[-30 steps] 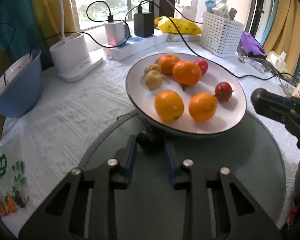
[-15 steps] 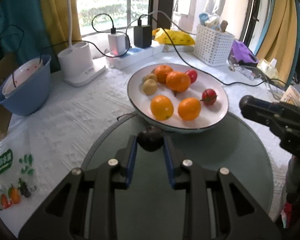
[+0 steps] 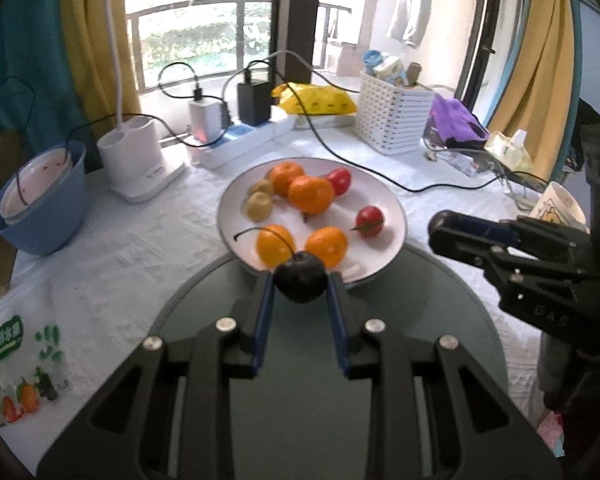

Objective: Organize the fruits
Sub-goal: 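Carry both dark plums to the plate and open both grippers there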

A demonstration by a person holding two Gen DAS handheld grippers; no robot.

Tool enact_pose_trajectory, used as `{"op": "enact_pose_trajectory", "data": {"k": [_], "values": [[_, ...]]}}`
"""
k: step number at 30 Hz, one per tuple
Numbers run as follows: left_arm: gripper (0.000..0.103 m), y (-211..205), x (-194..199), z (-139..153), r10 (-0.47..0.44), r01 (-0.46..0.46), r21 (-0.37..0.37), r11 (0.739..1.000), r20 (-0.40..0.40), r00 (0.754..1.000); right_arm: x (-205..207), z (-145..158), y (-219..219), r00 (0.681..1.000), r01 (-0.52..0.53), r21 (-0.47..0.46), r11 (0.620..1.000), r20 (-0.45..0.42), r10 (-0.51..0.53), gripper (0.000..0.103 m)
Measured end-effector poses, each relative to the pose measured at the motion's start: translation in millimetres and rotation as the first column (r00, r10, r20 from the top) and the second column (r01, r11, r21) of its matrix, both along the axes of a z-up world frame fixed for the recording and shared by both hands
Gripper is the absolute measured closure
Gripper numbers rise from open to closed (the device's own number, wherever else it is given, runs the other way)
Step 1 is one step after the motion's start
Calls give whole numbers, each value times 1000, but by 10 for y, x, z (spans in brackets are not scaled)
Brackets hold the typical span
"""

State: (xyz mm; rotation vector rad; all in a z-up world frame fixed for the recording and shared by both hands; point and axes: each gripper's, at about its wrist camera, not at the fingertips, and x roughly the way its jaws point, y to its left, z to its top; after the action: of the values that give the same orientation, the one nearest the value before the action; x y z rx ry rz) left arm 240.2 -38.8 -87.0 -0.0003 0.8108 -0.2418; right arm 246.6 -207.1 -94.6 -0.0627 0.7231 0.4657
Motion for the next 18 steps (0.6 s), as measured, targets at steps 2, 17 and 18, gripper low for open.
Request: {"op": "enact_pose_trajectory", "data": {"k": [2,17,18], "values": [[75,-71,24,-7,-12,12,3,1000,-5,1000,22,-6,-35,1000,4,2,1000,-3,-4,74],[75,-545,322,-120,-61,62,15,998,-60,996,247,-119,-427,999,40,35,999,-31,-39,74],[75,-570,345,-132,-63,65,18,998,-64,996,264,-125,-463,999,44,37,998,-33,-43,74]]}}
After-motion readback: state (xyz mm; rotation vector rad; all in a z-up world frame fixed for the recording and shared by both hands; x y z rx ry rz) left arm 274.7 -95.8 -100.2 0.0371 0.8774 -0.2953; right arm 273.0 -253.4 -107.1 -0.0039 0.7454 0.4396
